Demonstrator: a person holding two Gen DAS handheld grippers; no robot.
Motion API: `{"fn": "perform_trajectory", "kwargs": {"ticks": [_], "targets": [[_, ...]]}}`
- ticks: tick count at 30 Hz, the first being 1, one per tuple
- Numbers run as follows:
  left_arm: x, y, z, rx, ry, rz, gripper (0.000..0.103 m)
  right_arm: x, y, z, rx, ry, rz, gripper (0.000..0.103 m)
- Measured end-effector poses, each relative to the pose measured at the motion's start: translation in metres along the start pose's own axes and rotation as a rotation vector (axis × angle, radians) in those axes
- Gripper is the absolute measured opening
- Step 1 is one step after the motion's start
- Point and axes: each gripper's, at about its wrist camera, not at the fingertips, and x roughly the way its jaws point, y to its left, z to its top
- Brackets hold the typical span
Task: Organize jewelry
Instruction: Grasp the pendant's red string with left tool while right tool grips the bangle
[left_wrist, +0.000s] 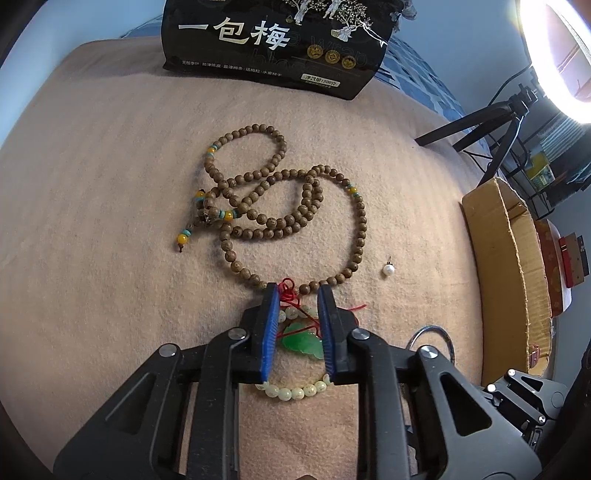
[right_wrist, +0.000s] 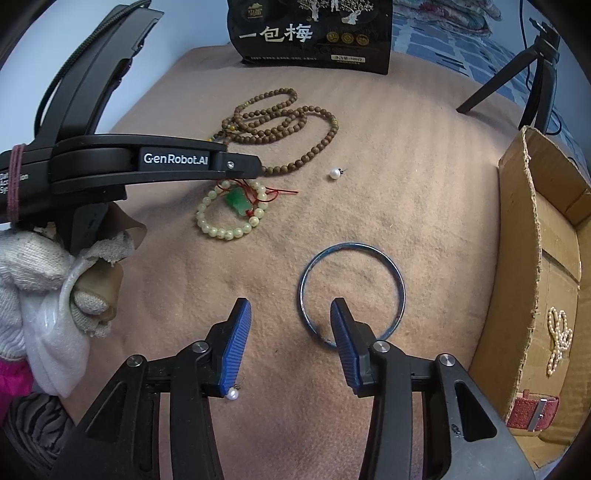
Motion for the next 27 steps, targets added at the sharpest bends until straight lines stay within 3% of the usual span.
{"fn": "perform_trajectory", "kwargs": {"ticks": [5, 15, 20, 27], "targets": [[0.002, 0.002, 0.000, 0.000, -0.001, 0.005, 0.005, 0.006, 0.002, 0.002, -0.007, 0.007, -0.007, 0.039], [-0.009, 0.011, 0.002, -0.024, -0.039, -0.013, 0.002, 0.022, 0.010, 0.005, -0.045, 0.027, -0.057, 0.029], [-0.009, 0.010, -0.001, -0.015, -0.036, -0.009, 0.002, 0.020, 0.011, 0.000, -0.068, 0.023, -0.085, 0.007], [-0.018, 0.005, -0.003, -0.004, -0.054, -0.013, 0.002, 0.012, 0.009, -0.004, -0.065, -0.001, -0.075, 0.003]]}}
